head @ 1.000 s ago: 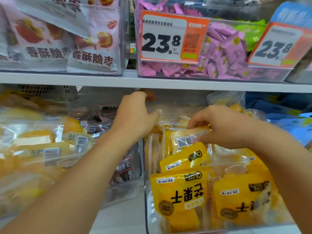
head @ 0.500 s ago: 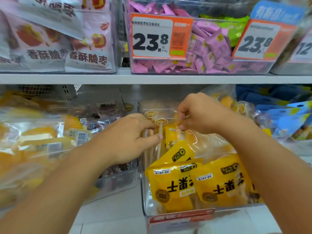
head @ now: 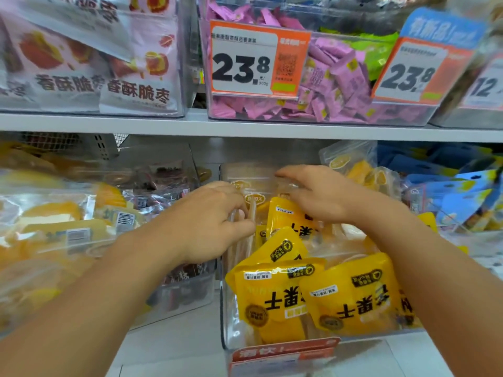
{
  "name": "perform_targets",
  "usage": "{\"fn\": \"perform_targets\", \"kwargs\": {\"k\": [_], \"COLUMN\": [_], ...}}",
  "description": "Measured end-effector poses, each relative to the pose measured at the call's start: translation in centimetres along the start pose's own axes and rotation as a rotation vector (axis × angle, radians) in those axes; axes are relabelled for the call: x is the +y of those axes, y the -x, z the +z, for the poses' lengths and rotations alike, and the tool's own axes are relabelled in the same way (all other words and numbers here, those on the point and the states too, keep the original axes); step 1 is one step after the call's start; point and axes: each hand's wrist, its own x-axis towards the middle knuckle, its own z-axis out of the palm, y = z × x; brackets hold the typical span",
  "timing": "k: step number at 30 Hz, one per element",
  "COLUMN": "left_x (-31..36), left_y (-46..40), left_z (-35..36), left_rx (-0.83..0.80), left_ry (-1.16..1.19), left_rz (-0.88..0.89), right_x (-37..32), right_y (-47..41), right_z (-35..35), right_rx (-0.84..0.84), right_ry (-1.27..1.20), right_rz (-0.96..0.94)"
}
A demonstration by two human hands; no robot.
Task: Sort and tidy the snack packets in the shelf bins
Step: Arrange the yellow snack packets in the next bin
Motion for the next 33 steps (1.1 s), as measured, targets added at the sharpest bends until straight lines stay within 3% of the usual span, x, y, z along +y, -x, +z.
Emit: {"fn": "perform_targets", "kwargs": {"k": [7, 10, 13, 15, 18, 21, 25, 33], "left_x": [0.4, 0.2, 0.2, 0.2, 0.0, 0.0, -0.4, -0.3], "left_y": [0.5, 0.1, -0.8, -1.5, -2.3, -2.7, -2.9, -1.6], "left_z": [-0.3, -0.3, -0.1, -0.3, -0.7, -0.5, -0.5, -0.4], "left_rx": [-0.005, 0.029, 0.183, 0.286, 0.399, 0.471, 0.448, 0.382], "left_ry": [0.086, 0.145, 0.239, 0.217, 0.132, 0.088, 0.053, 0.243], "left_rz": [-0.07, -0.097, -0.131, -0.173, -0.203, -0.228, -0.236, -0.045], "right_x": [-0.8, -1.6, -1.7, -1.6, -1.8, -0.7, 0.3, -0.5], "right_y": [-2.1, -2.5, -2.3, -1.7, -1.1, -0.9, -0.3, 0.5], "right_z": [1.1, 1.5, 1.7, 1.4, 0.1, 0.0, 0.3, 0.1], "right_rx": [0.078, 0.134, 0.268, 0.379, 0.339, 0.157, 0.124, 0.309], "right_ry": [-0.058, -0.067, -0.06, -0.206, -0.4, -0.108, 0.16, 0.135], "right_rz": [0.15, 0.129, -0.003, -0.115, -0.156, -0.036, 0.096, -0.18]}}
